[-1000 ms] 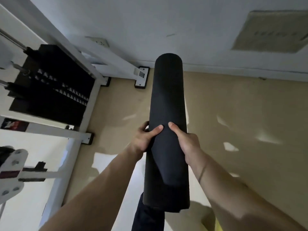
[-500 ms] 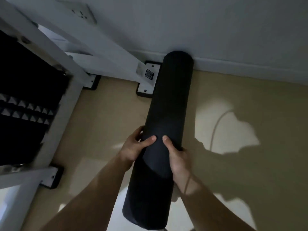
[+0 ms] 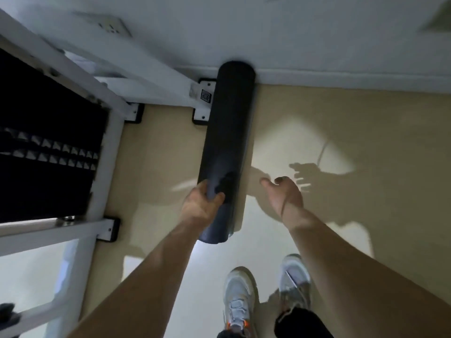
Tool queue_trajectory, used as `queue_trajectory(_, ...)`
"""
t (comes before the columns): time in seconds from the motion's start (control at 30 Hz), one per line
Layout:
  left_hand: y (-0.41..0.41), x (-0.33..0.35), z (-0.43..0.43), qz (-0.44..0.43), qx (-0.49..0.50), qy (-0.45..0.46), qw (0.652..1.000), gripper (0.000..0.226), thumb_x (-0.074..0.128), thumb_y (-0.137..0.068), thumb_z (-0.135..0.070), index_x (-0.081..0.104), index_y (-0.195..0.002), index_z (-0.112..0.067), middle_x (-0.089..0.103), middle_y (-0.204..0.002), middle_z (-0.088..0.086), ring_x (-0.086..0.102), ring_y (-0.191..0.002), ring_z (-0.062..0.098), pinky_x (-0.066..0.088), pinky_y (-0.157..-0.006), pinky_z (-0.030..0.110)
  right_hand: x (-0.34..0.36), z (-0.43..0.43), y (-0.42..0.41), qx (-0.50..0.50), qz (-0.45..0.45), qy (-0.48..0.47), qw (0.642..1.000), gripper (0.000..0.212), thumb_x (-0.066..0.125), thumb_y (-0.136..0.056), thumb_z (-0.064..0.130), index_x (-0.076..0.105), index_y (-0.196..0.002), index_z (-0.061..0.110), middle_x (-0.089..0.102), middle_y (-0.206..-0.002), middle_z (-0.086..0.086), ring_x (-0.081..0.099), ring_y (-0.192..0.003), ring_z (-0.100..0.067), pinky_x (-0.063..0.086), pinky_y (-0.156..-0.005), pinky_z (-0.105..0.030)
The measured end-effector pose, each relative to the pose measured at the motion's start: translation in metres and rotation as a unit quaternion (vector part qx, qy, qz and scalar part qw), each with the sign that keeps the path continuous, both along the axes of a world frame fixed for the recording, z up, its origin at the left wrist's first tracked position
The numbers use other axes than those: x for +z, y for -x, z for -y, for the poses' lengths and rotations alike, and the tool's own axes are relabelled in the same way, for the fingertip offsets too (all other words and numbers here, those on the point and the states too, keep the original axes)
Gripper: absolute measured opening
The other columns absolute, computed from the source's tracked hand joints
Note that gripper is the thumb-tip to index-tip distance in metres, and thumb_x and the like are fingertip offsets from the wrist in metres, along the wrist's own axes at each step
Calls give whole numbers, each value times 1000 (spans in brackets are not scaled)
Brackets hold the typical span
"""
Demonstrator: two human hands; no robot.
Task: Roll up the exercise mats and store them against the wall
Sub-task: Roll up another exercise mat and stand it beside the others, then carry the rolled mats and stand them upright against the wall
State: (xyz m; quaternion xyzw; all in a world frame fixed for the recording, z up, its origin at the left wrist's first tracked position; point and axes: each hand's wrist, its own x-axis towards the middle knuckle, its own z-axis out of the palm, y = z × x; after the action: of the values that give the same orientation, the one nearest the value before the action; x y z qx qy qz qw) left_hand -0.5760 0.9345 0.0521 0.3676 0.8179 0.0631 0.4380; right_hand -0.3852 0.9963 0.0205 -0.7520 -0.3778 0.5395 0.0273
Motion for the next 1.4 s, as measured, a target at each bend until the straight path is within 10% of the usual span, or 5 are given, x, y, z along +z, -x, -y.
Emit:
queue_trajectory(0.17,-63,133,36,25,-86,24,996,57,56,-99,-43,45,-148,-18,58,-138,5,61,-113,27,49,-86,29,128,59,-83,31,61,-34,997,58,61,-96,48,59,-137,8,60,-139,-20,57,-130,-36,44,-108,-39)
queue_trajectory(0.33,-135,221,80,3,-203,-14,979,63,57,-92,-50,43,-148,-24,59,-143,3,62,-118,31,55,-96,49,233,160,-168,20,112,-79,990,55,61,-94,47,57,-137,13,58,-135,-17,57,-127,-36,47,-104,-42)
queue_trajectory(0.57,-290,268,212,-4,-355,-8,935,54,58,-95,-44,49,-144,-24,57,-141,-4,56,-124,21,46,-103,38,303,381,-317,-89,180,-65,977,53,60,-97,47,54,-140,17,52,-135,-13,53,-129,-37,47,-101,-44)
queue_trajectory(1.03,-647,256,627,4,-623,-4,782,64,61,-97,-38,40,-151,-13,54,-147,8,49,-136,27,37,-108,38,299,964,-579,-448,198,66,869,56,58,-100,49,49,-147,20,46,-150,-11,53,-131,-35,47,-104,-45)
queue_trajectory(1.4,-813,114,789,-56,-679,23,731,65,63,-95,-39,41,-147,-6,55,-143,16,53,-129,37,41,-94,38,167,1168,-691,-587,129,148,785,72,59,-98,46,33,-158,14,40,-153,-17,54,-129,-41,46,-101,-47)
